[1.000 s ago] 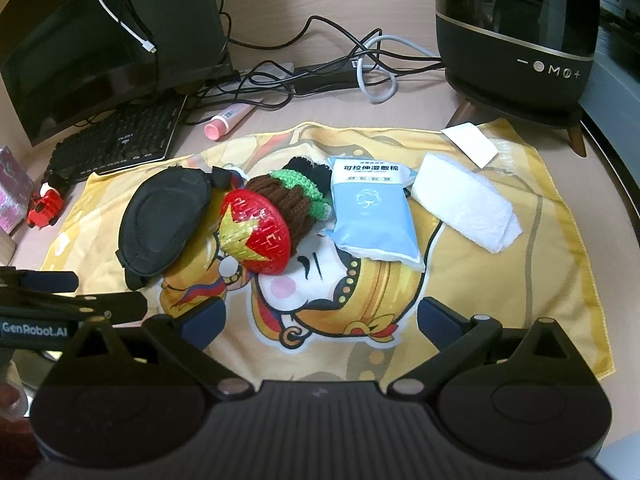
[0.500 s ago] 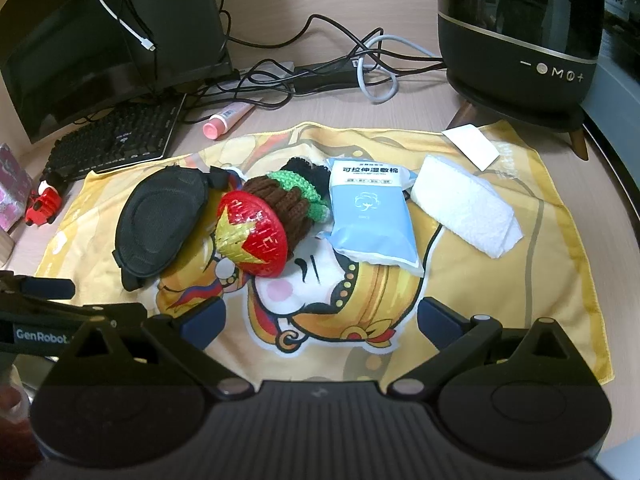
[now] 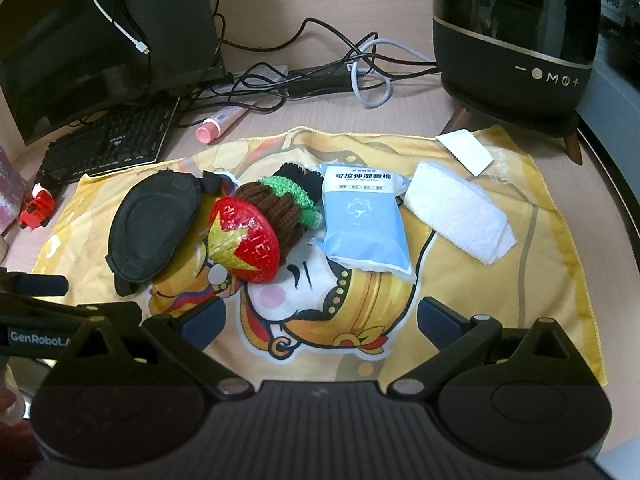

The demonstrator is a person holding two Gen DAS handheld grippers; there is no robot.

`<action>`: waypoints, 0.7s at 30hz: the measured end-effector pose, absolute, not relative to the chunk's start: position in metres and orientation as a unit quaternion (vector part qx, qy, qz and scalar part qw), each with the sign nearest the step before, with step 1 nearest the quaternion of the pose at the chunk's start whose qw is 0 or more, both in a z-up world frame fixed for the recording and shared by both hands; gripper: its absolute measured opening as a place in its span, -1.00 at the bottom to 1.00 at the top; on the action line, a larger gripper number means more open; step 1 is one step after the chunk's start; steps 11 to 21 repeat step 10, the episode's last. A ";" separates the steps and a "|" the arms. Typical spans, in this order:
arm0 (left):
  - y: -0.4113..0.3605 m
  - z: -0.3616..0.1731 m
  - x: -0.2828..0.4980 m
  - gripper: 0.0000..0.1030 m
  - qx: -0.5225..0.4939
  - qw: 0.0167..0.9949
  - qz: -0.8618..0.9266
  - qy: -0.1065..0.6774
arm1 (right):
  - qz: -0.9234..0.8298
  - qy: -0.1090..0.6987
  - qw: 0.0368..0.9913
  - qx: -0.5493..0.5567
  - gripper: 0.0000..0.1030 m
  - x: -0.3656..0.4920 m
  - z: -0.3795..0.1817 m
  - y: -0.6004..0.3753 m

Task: Clean container

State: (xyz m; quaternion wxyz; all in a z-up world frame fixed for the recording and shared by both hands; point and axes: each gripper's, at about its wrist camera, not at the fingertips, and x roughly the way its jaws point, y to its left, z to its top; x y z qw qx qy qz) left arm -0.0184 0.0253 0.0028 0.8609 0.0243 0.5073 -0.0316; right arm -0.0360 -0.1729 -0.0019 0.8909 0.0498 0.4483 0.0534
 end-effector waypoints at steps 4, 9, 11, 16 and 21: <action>0.027 0.003 -0.017 1.00 0.024 0.861 -0.033 0.507 | 0.055 0.450 0.890 0.048 1.00 -0.034 -0.002 -0.173; 0.027 0.002 -0.015 1.00 0.025 0.861 -0.034 0.508 | 0.058 0.452 0.889 0.045 1.00 -0.033 -0.003 -0.173; 0.027 0.002 -0.015 1.00 0.025 0.860 -0.035 0.508 | 0.058 0.452 0.889 0.045 1.00 -0.033 -0.003 -0.173; 0.027 0.002 -0.015 1.00 0.025 0.860 -0.035 0.508 | 0.058 0.452 0.889 0.045 1.00 -0.033 -0.003 -0.173; 0.027 0.002 -0.015 1.00 0.025 0.860 -0.035 0.508 | 0.058 0.452 0.889 0.045 1.00 -0.033 -0.003 -0.173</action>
